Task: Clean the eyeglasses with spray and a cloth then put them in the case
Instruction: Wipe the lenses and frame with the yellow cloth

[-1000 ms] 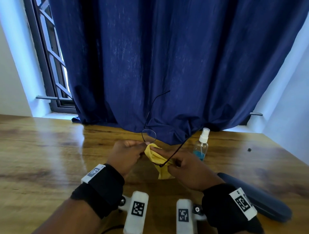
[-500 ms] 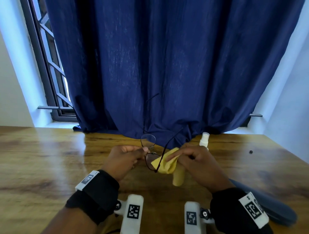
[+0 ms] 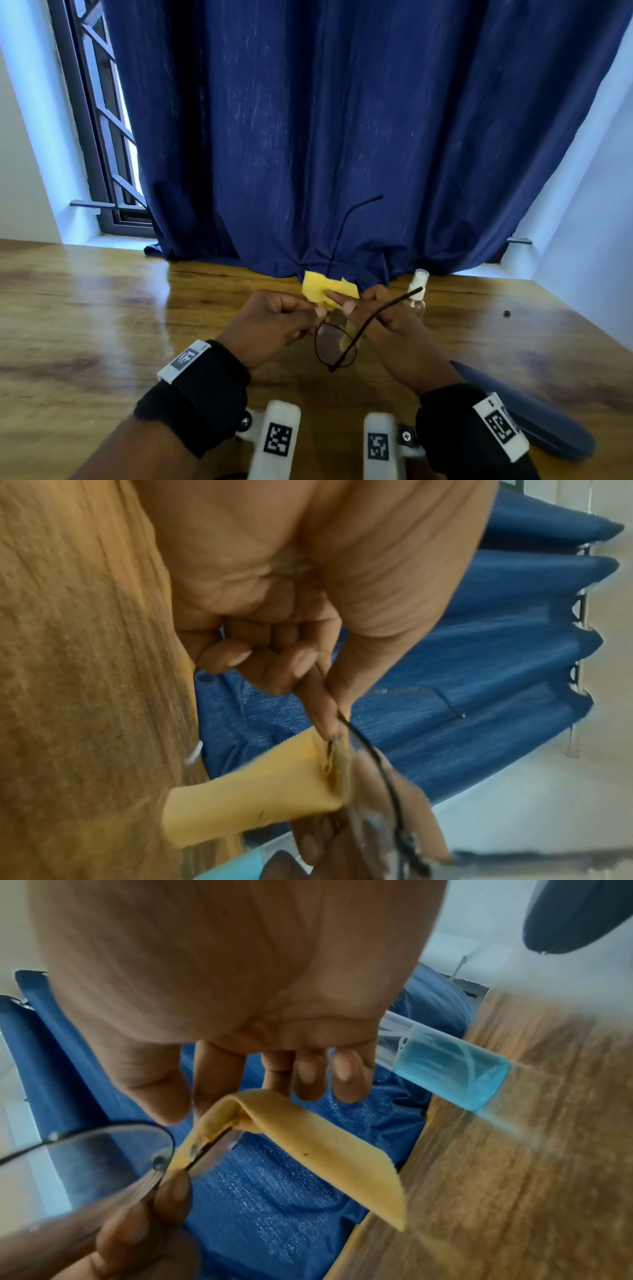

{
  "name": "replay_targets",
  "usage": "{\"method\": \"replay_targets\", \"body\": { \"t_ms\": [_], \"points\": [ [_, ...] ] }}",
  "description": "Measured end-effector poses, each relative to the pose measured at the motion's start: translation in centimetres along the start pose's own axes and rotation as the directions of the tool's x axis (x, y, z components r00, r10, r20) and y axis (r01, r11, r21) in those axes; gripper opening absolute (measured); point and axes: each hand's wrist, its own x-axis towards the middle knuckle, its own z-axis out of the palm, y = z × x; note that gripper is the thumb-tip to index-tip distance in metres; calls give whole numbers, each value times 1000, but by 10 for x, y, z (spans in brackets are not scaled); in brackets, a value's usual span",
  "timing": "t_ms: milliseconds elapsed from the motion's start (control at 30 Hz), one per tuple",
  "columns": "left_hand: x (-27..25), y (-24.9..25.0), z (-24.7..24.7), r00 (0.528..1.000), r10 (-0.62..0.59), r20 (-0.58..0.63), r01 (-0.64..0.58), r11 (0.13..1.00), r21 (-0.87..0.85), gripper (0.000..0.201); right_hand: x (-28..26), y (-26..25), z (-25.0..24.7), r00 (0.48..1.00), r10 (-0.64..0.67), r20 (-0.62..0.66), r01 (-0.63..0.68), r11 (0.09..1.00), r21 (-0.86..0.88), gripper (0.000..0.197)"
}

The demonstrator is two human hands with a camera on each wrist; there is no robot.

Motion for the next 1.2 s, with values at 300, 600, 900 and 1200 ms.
{"method": "replay_targets", "body": {
  "t_ms": [300,600,900,1200],
  "points": [
    [-4,2,5,999,17,42,-18,1000,20,22,-1,3,-2,998,8,57,-4,996,-84,27],
    [-5,3,8,997,26,74,-28,999,23,20,0,8,-5,998,0,59,4,998,-60,31],
    [1,-2,-2,1000,-6,-24,6,1000,4,22,0,5,-1,999,1,52,9,984,-178,27],
    [3,-1,-5,991,79,-105,-83,996,-35,15,0,2,0,1000,-25,-10,24,993,-117,20]
  ]
}}
